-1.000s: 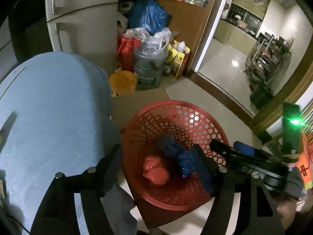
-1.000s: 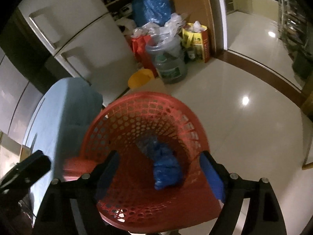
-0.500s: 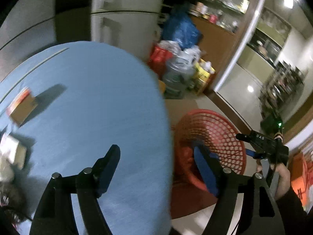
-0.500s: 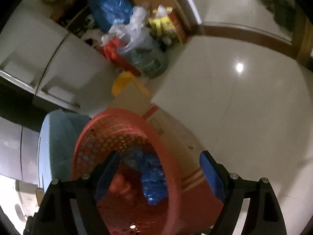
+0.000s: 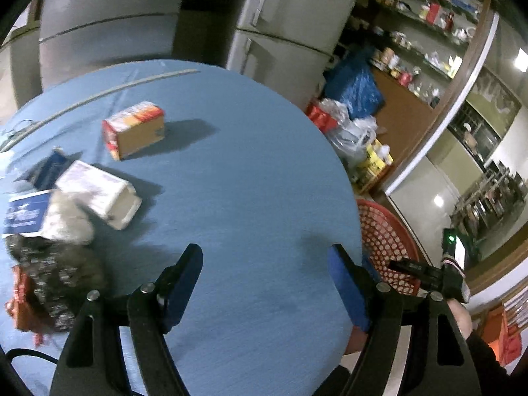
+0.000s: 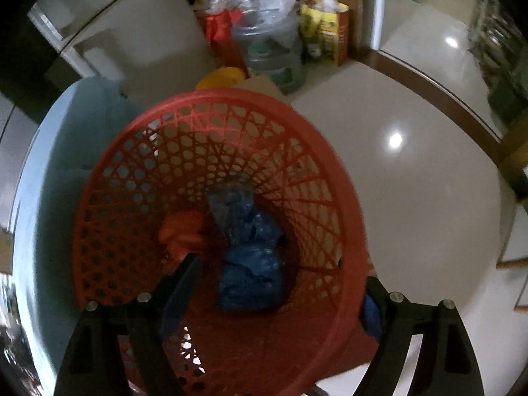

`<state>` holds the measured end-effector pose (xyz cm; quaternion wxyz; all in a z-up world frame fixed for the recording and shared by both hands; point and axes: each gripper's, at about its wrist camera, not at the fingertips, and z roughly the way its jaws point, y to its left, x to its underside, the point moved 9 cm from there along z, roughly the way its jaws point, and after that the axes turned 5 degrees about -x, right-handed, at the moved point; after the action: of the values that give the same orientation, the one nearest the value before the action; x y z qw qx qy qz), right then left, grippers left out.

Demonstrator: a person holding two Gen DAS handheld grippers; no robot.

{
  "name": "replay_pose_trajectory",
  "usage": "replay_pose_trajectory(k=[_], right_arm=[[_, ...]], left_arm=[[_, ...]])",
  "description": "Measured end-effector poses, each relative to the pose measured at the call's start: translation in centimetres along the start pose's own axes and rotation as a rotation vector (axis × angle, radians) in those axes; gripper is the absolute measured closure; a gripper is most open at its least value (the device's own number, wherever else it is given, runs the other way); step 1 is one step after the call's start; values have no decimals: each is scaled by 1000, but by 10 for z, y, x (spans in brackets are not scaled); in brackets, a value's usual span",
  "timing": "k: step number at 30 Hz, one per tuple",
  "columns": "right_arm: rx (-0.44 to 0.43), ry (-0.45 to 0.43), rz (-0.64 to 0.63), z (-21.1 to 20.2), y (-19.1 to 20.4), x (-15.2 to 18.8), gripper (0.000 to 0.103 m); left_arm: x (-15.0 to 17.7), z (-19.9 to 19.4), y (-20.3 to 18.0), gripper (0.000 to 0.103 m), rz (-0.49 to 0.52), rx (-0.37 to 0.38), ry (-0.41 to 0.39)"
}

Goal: Collect trash
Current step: 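Return both open tools to the table, then grasp the orange bag with the left tool while the right tool grasps the black bag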

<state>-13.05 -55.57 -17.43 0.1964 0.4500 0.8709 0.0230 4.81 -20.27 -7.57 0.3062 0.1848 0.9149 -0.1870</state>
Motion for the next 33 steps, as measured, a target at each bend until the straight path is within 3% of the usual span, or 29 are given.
replay_pose_trajectory(k=[3, 6, 12, 16, 21, 26, 30, 31, 32, 33], right_arm=[[41, -93, 43, -30, -12, -7, 16], [44, -201, 13, -67, 1, -13, 16], [-65, -321, -201, -116, 107, -5, 16], [-196, -274, -396, -114, 209, 33, 16], [-318, -182, -616, -106, 296, 104, 16], [-384, -134, -806, -108, 337, 161, 16], [-374, -130, -842, -101, 335, 169, 16], [-370, -128, -832, -99, 333, 168, 16], [-366, -128, -822, -100, 331, 168, 16], [-361, -124, -808, -98, 331, 165, 16]], left_arm=[[1, -18, 28, 25, -36, -40, -46], [3, -39, 65, 25, -79, -110, -99], [13, -79, 155, 22, -184, -302, -171], [34, -86, 207, 21, -255, -385, -144], [53, -80, 232, 21, -298, -399, -105], [53, -60, 234, 21, -263, -383, -59], [56, -46, 240, 21, -258, -388, -22], [58, -44, 241, 24, -263, -374, -16], [61, -44, 242, 43, -270, -359, -10], [64, -41, 243, 56, -282, -340, 9]])
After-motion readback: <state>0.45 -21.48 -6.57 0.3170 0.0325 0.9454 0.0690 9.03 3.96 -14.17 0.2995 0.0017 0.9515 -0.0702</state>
